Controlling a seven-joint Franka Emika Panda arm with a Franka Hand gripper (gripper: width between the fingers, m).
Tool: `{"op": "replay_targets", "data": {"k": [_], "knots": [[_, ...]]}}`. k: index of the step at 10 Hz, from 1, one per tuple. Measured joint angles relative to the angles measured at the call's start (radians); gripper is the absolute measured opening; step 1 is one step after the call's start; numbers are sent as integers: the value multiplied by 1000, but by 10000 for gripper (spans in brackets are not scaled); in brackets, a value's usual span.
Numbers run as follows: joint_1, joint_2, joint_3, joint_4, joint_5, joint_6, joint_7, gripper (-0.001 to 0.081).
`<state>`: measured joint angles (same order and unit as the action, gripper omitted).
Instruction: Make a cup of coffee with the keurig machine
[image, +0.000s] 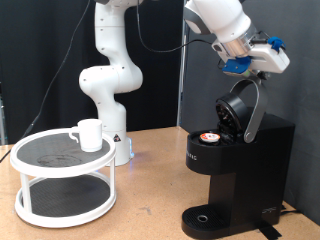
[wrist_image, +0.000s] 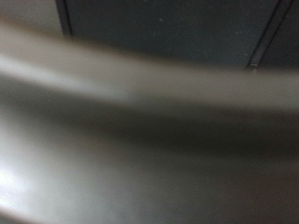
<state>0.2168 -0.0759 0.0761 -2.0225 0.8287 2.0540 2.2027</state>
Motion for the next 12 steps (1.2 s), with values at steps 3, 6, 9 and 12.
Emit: {"op": "replay_targets", "data": {"k": [3, 6, 9, 12], "knots": [[-8, -7, -8, 0, 5, -2, -17, 1], [-28, -20, -35, 1, -7, -47, -34, 0], [-35, -22, -37, 7, -73, -51, 11, 0], [-55, -32, -53, 15, -112, -90, 13, 0]]}}
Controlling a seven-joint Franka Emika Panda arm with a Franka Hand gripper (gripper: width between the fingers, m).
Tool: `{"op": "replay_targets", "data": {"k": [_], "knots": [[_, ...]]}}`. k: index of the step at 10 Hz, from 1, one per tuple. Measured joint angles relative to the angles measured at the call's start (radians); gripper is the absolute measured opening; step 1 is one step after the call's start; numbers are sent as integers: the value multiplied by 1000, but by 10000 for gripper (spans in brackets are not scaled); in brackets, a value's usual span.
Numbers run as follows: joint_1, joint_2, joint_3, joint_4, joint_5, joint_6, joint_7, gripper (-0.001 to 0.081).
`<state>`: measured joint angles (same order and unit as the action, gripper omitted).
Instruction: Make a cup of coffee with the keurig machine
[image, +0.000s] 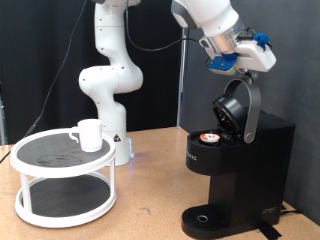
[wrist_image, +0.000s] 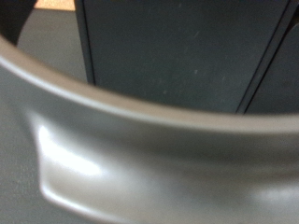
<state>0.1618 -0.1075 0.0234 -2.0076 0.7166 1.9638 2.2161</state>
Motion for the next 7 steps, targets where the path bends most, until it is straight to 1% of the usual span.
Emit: {"op": "replay_targets", "data": {"k": [3, 5, 7], "knots": [[-33, -18, -25, -5, -98, -34, -15, 0], [-47, -6, -26, -46, -187, -12, -22, 0], [-54, 15, -26, -85, -262, 38, -20, 0]]}}
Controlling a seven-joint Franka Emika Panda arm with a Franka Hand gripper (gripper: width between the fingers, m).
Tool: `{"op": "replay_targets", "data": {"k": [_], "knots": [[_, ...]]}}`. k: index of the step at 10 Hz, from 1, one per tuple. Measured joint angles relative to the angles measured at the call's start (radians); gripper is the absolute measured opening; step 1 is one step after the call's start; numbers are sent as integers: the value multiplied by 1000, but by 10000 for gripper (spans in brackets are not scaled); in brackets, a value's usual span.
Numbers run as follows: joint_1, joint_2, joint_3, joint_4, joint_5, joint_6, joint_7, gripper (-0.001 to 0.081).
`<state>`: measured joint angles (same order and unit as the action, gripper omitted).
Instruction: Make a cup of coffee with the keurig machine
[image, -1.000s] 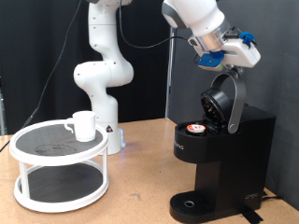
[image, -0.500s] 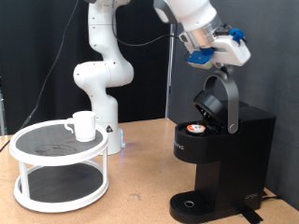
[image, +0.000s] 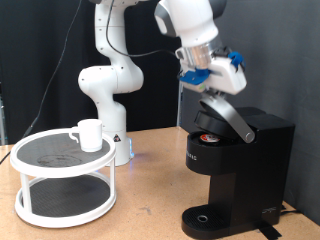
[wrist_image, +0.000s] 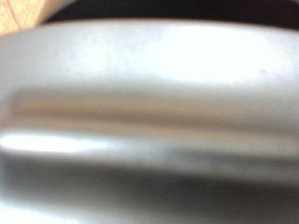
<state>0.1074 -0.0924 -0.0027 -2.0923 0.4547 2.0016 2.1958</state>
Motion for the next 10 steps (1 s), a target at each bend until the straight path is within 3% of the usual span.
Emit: {"op": "replay_targets", "data": {"k": [4, 10], "knots": [[-21, 48, -12, -77, 5, 136, -74, 0], [-29, 42, -19, -92, 63, 159, -149, 0]]}}
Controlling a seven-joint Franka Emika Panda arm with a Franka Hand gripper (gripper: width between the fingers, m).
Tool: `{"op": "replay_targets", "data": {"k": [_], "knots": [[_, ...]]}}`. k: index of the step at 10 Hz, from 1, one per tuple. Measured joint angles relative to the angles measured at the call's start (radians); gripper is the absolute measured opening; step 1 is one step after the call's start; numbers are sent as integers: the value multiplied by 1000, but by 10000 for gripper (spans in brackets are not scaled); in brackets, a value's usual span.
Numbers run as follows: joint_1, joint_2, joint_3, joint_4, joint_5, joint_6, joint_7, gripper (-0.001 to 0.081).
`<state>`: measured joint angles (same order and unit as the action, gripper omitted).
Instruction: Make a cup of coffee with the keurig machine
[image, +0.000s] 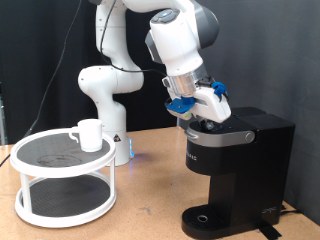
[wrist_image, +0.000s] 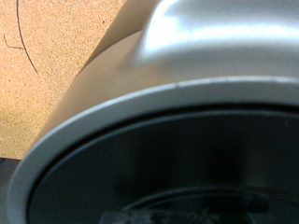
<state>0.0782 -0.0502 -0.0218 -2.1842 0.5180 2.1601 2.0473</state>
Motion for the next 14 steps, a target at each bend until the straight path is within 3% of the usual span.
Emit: {"op": "replay_targets", "data": {"k": [4, 8, 11, 14], "knots": [[-2, -1, -10, 3, 126, -37, -59, 0], [-5, -20, -30, 57, 218, -147, -67, 0], [-8, -23, -42, 50, 219, -208, -99, 0], [-28, -93, -75, -19, 316, -227, -108, 0]]}}
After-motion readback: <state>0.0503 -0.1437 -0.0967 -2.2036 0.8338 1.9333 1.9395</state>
